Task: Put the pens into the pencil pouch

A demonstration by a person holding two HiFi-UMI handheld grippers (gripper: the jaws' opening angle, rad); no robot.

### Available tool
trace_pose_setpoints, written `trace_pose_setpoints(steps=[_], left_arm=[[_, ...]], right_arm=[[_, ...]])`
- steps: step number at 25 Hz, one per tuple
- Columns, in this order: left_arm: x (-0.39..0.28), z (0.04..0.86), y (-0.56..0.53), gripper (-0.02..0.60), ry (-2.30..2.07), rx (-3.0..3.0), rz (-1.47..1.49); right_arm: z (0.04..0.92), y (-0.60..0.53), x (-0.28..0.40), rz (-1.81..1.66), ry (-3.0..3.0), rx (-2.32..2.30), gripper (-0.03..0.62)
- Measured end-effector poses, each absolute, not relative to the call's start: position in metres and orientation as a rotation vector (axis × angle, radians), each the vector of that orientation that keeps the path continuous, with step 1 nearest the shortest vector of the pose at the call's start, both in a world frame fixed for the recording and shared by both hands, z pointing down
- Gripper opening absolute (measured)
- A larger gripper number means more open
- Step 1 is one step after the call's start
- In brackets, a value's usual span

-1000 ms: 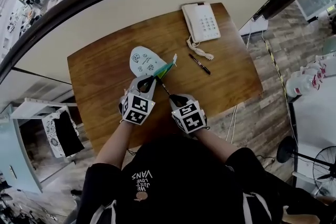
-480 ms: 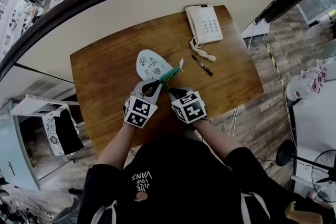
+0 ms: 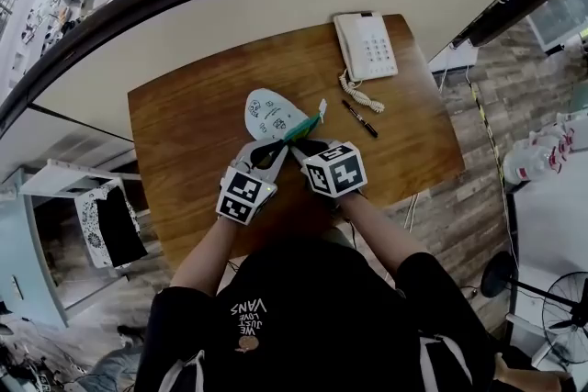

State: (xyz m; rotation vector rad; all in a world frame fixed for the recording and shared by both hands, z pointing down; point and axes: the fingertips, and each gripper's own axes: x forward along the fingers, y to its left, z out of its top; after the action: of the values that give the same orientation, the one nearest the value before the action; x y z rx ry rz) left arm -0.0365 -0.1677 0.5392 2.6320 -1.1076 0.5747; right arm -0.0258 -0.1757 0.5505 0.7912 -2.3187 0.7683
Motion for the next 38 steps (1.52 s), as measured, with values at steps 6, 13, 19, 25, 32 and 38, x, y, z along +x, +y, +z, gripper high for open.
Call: trace_pose_setpoints(steps=[6,13,19,25,32,38], left_arm=[[-0.037,0.529,-0.175,0.031,-1.134,2.613,0.521],[-0.036,0.538,-0.178,0.031,-1.131,2.568,0.515],[-0.033,0.539,-0.18,0.031,-1.155,2.531,0.515],[-0.027,0.544,-0.179,0.031,-1.173,2.502,0.55],[-0.016,0.549,-0.18,0.031,-1.204,2.464,0.574],[-0.014,0.552,-0.183,0.031,-1.224,2.444,0.581]], right_arm=[[0.544,-0.181,-0.016,0.784,-2.36,0.838,0.063],[0.56,-0.189,0.05,0.801,-2.294,1.064,0.064],[0.584,-0.196,0.114,0.779,-2.201,1.222,0.064],[0.601,-0.211,0.161,0.72,-2.125,1.299,0.064],[0.623,-0.237,0.193,0.59,-2.046,1.285,0.069],[0.641,-0.246,0.194,0.562,-2.016,1.19,0.107]])
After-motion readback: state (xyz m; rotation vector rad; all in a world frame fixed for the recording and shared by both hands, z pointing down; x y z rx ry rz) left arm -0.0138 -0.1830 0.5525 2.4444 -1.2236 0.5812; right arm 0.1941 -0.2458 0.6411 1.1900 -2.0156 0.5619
